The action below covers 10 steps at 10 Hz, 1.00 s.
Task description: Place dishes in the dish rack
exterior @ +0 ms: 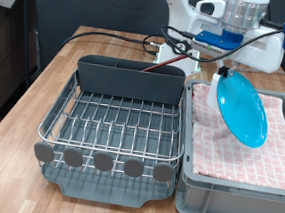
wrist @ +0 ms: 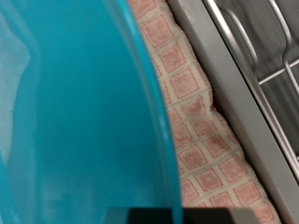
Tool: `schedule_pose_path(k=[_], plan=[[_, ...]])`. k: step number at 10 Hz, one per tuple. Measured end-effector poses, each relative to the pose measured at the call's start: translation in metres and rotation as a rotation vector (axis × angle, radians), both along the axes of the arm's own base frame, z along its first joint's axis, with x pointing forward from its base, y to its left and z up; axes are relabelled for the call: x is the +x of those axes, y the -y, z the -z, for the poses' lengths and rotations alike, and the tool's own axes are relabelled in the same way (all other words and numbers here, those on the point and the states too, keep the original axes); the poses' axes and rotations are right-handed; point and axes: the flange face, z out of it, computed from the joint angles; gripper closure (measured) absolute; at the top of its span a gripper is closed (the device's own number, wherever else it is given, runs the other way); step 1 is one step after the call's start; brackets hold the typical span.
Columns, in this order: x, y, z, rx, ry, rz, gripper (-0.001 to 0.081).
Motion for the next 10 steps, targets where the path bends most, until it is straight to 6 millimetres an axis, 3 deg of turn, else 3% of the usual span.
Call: schedule_pose_path(k=[3,4,6,10], plan=[[0.000,0.002,-0.002,-0.024,-0.023,-0.026,0.0787],[0.000,0.010,-0.004,-0.108,-0.021,-0.067,0.0787],[-0.006,0.038,-0.016,-0.286,-0.070,-0.116,0.0787],[-0.006,0.102,-0.047,-0.444,-0.124,-0.262,0.0787]])
